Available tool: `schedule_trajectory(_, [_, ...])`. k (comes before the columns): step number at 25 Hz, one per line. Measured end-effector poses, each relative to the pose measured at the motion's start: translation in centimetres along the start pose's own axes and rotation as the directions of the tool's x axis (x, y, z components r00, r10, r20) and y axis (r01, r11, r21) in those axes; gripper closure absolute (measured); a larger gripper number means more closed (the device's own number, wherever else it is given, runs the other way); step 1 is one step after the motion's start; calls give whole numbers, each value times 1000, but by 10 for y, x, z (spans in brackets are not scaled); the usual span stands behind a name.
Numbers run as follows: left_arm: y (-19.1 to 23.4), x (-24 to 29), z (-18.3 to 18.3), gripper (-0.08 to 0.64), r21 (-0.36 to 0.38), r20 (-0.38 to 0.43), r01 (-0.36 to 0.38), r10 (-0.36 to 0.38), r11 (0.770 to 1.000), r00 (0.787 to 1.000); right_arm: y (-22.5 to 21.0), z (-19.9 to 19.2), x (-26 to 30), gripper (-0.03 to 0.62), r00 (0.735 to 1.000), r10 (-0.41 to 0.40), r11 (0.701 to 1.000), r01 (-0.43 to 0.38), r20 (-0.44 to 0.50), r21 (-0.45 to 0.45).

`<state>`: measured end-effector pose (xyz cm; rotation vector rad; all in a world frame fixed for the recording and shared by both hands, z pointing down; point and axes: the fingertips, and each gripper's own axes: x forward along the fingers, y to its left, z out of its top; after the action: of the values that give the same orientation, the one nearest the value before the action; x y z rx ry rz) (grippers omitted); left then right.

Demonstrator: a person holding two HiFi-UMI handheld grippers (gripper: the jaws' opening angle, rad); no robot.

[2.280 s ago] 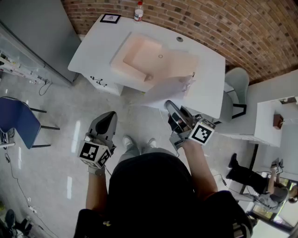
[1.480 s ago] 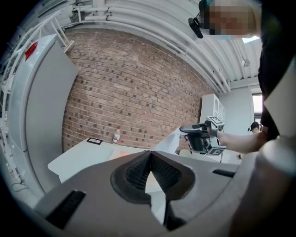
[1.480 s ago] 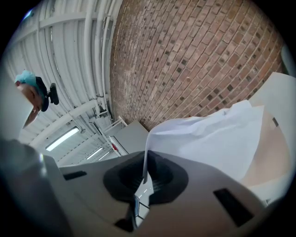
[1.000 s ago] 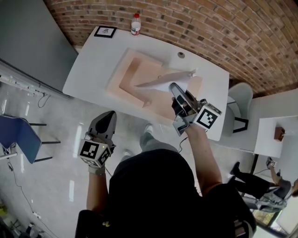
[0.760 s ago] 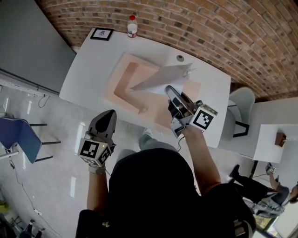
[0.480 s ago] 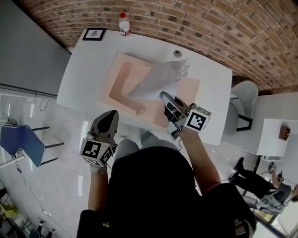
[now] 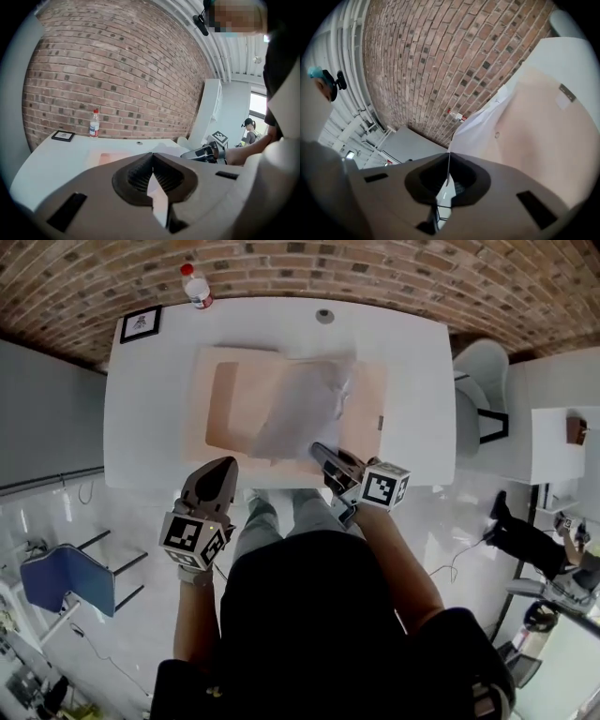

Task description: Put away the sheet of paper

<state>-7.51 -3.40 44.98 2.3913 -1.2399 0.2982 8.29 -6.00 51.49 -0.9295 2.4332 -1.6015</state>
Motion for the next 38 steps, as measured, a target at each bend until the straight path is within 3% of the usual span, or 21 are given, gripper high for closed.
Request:
schedule_trajectory(6, [10,13,-26,555,18,-89,101,-99,995,991,-42,-29,-22,582,984,-176,983,175,32,48])
schedule_trajectory(15, [29,35,-78,555,40,-216,133,-121,990,969,-90,-55,-36,581,934,-354,934,355,-50,28])
schedule_trajectory(23, [56,52,-125,555,84,-275,99,-73,991,959,-118,-76,-30,581,894,-419,904,427,-160,15])
schedule_trajectory(30, [76,55,-153,555,60,-313,43,-22,997,950,-127,-88,-17,581,883,-429,893,446,-190,57])
schedule_trajectory(35, [85,55,-176,555,60,-362,13,10,998,932,-130,-95,0,581,885,-416,893,441,-209,88])
schedule_trajectory(38, [87,53,-178,555,61,-346,-5,26,998,938,-130,-99,12,581,889,-403,895,433,-219,110])
